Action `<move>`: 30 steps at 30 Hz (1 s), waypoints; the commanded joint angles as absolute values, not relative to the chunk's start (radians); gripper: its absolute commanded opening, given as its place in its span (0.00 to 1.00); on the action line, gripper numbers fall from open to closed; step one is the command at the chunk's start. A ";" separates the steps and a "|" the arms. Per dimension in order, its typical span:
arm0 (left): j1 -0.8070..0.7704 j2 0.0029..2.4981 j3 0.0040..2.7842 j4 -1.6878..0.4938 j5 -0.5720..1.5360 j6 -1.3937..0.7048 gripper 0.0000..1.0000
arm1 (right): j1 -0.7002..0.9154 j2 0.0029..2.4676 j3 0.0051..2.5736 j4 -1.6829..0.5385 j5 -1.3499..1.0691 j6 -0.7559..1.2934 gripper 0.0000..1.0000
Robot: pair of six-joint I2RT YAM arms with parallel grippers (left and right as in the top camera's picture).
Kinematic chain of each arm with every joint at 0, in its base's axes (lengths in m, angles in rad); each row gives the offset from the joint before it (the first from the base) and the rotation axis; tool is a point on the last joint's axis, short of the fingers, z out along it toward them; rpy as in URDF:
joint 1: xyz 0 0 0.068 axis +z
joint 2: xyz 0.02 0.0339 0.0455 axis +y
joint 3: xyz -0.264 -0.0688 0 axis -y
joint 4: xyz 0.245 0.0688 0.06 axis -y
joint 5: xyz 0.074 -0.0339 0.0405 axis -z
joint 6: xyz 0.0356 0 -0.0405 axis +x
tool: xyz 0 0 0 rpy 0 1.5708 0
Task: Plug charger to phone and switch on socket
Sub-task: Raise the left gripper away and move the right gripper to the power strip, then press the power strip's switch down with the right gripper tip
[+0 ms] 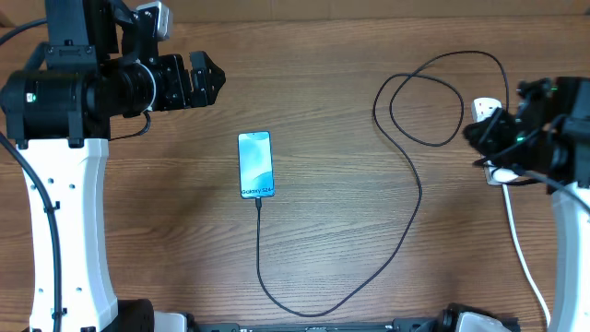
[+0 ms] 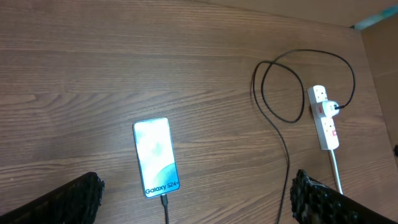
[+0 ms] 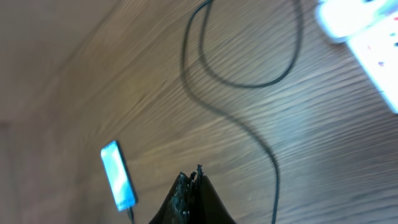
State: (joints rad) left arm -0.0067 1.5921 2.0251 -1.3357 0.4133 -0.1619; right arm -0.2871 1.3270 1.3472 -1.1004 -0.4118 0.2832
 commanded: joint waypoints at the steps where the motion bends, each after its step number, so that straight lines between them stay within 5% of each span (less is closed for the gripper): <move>1: -0.014 1.597 2.038 -1.335 0.399 -0.161 0.99 | -0.385 1.389 1.371 -1.075 -0.483 0.249 0.04; 15: -0.014 1.597 2.038 -1.335 0.400 -0.161 1.00 | -0.676 1.655 1.467 -0.941 -0.578 0.318 0.04; 30: -0.014 1.597 2.038 -1.335 0.399 -0.161 1.00 | -0.690 1.887 1.466 -0.819 -0.454 0.360 0.04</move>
